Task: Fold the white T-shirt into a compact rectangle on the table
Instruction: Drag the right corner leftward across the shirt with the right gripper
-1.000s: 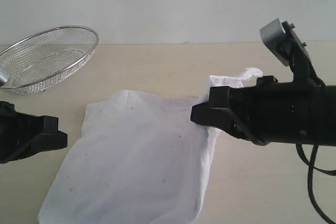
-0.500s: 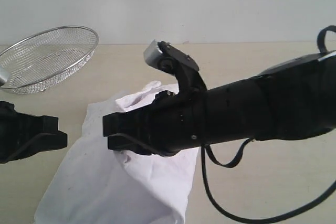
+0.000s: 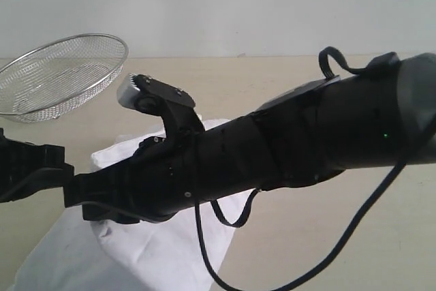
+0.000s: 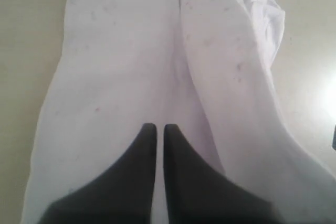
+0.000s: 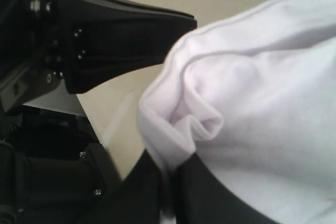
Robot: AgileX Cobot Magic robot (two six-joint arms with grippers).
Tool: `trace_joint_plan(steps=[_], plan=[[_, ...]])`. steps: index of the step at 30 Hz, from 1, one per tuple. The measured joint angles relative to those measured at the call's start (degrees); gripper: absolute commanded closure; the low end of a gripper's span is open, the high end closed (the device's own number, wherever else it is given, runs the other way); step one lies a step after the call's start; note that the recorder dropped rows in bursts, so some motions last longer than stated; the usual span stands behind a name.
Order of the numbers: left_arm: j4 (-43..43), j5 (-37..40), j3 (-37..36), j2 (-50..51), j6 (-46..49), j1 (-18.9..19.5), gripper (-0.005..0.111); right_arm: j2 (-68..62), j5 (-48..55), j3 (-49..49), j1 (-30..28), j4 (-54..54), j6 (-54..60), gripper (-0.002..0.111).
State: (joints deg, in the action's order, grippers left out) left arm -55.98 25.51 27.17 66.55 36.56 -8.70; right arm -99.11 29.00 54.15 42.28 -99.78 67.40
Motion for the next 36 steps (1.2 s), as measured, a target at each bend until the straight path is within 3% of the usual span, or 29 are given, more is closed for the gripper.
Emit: trace_joint_plan(steps=[5, 7, 9, 12, 13, 18, 26, 36], plan=[[2.0, 0.9, 0.0, 0.5, -1.2, 0.7, 0.102, -2.5, 1.5, 0.7, 0.8, -0.1, -0.5, 0.107], [2.1, 1.2, 0.0, 0.5, -1.4, 0.7, 0.102, -3.5, 1.8, 0.7, 0.9, 0.0, -1.1, 0.100], [2.1, 1.2, 0.0, 0.5, -1.4, 0.7, 0.102, -4.2, 2.3, 0.7, 1.0, 0.5, -1.7, 0.083], [2.1, 1.4, 0.0, 0.5, -1.4, 0.7, 0.102, -4.4, 2.8, 0.7, 1.1, 0.8, -2.3, 0.036], [2.1, 1.4, 0.0, 0.5, -1.5, 0.7, 0.102, -4.4, 2.8, 0.7, 1.1, 0.9, -2.3, 0.028], [2.3, 1.4, 0.0, 0.5, -1.5, 0.7, 0.102, -4.4, 1.9, 0.8, 1.1, 2.6, -4.2, 0.040], [2.7, 1.4, 0.0, 0.5, -1.5, 0.7, 0.102, 1.3, -3.9, 0.1, 0.1, 10.6, -12.6, 0.041], [3.1, 1.4, 0.0, 0.5, -1.5, 0.7, 0.102, 10.9, -5.1, -12.8, -12.4, 11.3, -16.2, 0.041]])
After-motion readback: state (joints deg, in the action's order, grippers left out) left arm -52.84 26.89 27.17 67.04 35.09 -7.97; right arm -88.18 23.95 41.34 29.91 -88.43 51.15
